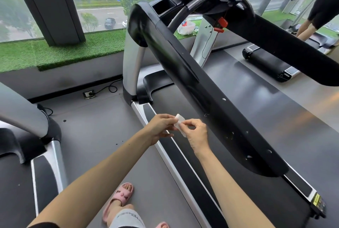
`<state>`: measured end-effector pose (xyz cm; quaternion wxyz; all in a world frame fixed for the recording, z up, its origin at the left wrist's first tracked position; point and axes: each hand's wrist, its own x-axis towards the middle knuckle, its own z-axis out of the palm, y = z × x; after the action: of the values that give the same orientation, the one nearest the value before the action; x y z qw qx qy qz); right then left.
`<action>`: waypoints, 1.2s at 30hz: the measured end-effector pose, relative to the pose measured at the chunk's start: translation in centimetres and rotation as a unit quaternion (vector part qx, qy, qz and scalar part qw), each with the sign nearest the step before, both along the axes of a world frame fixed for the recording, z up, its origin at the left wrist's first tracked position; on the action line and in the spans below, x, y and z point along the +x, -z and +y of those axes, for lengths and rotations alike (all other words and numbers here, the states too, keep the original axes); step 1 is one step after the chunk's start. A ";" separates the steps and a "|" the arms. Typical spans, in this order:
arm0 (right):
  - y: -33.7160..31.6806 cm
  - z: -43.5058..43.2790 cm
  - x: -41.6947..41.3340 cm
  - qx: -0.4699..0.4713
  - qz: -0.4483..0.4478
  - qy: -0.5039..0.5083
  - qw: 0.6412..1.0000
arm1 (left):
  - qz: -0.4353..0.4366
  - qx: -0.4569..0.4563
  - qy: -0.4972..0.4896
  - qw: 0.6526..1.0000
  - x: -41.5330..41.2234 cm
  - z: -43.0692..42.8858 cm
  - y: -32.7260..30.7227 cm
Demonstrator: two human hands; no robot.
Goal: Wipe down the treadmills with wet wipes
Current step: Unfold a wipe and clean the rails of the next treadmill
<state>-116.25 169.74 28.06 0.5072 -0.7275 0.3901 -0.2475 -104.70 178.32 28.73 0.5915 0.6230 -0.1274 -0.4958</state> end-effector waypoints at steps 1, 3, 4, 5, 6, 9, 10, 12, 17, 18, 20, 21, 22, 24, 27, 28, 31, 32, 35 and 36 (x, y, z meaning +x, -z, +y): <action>-0.1 0.1 0.0 0.008 -0.010 0.004 1.000 | 0.002 0.003 0.002 1.000 0.1 0.2 0.0; 0.0 0.2 0.1 0.020 -0.018 0.006 1.000 | -0.007 0.018 0.002 1.000 0.6 0.5 0.2; 0.1 0.2 0.2 0.024 -0.017 0.008 1.000 | -0.023 0.029 0.006 0.999 0.8 0.6 0.3; 0.2 0.3 0.3 0.029 -0.015 0.010 0.999 | -0.044 0.039 0.013 0.998 1.1 0.8 0.3; 0.2 0.3 0.4 0.034 -0.016 0.015 0.999 | -0.066 0.044 0.023 0.997 1.4 1.0 0.3; 0.2 0.1 0.7 0.040 -0.019 0.031 0.999 | -0.126 0.056 0.062 0.988 2.3 1.9 0.2; 0.2 0.1 0.8 0.041 -0.018 0.037 0.998 | -0.146 0.059 0.076 0.985 2.7 2.2 0.2; 0.1 0.1 1.0 0.049 -0.022 0.050 0.997 | -0.175 0.057 0.105 0.977 3.4 2.9 0.1; 0.3 0.1 1.5 0.068 -0.009 0.051 0.996 | -0.199 0.035 0.209 0.957 4.8 4.3 -0.9; 0.4 0.2 1.6 0.062 0.003 0.042 0.997 | -0.183 0.028 0.228 0.956 5.1 4.6 -1.0; 0.5 0.3 1.9 0.045 0.030 0.031 0.998 | -0.158 0.028 0.245 0.956 5.5 4.8 -1.2; 0.6 0.4 2.0 0.039 0.044 0.032 0.998 | -0.159 0.039 0.235 0.958 5.6 4.8 -1.2; 0.6 0.5 2.1 0.038 0.057 0.039 0.997 | -0.167 0.056 0.210 0.962 5.7 4.7 -1.1; 0.6 0.5 2.3 0.049 0.083 0.054 0.994 | -0.192 0.093 0.137 0.967 5.5 4.5 -0.8; 0.4 0.8 2.4 0.166 0.110 0.010 0.980 | -0.225 0.095 0.091 0.965 4.8 4.2 -0.6; 0.1 1.1 2.4 0.223 0.106 -0.010 0.969 | -0.243 0.083 0.102 0.961 4.4 4.1 -0.7; 0.2 1.5 2.5 0.317 0.077 -0.024 0.945 | -0.335 0.050 0.167 0.926 3.0 3.6 -0.5; 0.4 1.6 2.6 0.331 0.063 -0.018 0.941 | -0.364 0.045 0.190 0.911 2.6 3.5 -0.3; 0.7 1.2 2.6 0.341 0.026 0.021 0.939 | -0.385 0.033 0.243 0.890 2.3 3.6 0.0; 0.6 1.0 2.5 0.337 0.015 0.028 0.941 | -0.354 0.019 0.228 0.907 2.2 3.7 -0.2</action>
<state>-113.76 170.69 27.42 0.7097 -0.5068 0.4781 -0.1047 -102.51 182.06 28.90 0.3671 0.7224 -0.4574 -0.3662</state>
